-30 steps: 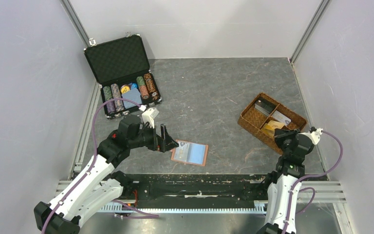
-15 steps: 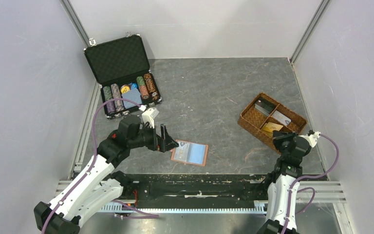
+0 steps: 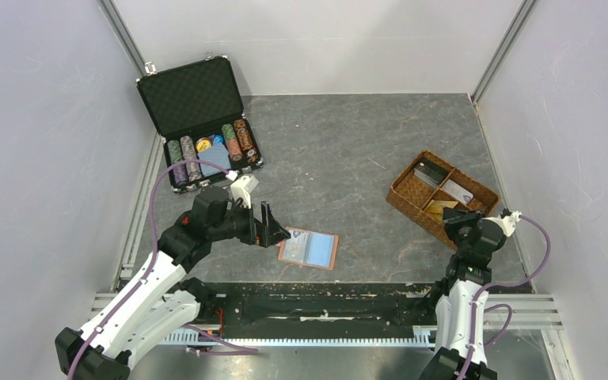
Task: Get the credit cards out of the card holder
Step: Place the credit card in the storage box.
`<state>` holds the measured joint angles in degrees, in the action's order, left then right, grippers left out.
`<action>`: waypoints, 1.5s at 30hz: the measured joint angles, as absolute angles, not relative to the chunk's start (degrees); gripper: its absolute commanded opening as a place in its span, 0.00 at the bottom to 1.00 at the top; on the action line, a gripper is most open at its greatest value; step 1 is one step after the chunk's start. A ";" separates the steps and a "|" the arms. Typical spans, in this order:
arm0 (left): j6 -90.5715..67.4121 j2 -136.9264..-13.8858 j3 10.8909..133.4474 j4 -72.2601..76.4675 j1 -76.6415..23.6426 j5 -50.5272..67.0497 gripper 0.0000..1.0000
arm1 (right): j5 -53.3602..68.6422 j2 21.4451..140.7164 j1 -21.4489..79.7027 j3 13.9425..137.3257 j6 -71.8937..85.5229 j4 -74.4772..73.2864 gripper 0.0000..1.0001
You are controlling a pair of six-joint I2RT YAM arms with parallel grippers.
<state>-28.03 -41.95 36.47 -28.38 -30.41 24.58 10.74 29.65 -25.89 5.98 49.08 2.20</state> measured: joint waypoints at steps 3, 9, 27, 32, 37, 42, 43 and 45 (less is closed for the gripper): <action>-28.03 -41.95 36.47 -28.38 -30.41 24.58 1.00 | 10.76 30.65 -25.89 6.46 48.84 2.26 0.21; -28.03 -41.95 36.47 -28.38 -30.41 24.58 1.00 | 10.28 33.54 -25.89 9.34 46.09 -0.62 0.27; -28.03 -40.77 36.47 -28.38 -30.41 24.56 1.00 | 8.19 39.24 -25.89 15.35 38.48 -7.18 0.43; -28.03 -40.34 36.47 -28.36 -30.41 24.56 1.00 | 7.60 40.10 -25.89 16.08 37.12 -8.25 0.46; -28.03 -40.29 36.47 -28.36 -30.41 24.56 1.00 | 7.55 42.13 -25.89 17.50 35.22 -9.21 0.50; -28.03 -39.55 36.47 -28.36 -30.41 24.53 1.00 | 7.42 44.12 -25.89 19.03 33.41 -10.66 0.51; -28.03 -39.42 36.47 -28.34 -30.39 24.53 1.00 | 7.42 44.45 -25.89 19.25 33.08 -10.87 0.51; -28.03 -39.29 36.47 -28.34 -30.41 24.53 1.00 | 7.44 45.01 -25.89 19.53 32.38 -11.11 0.52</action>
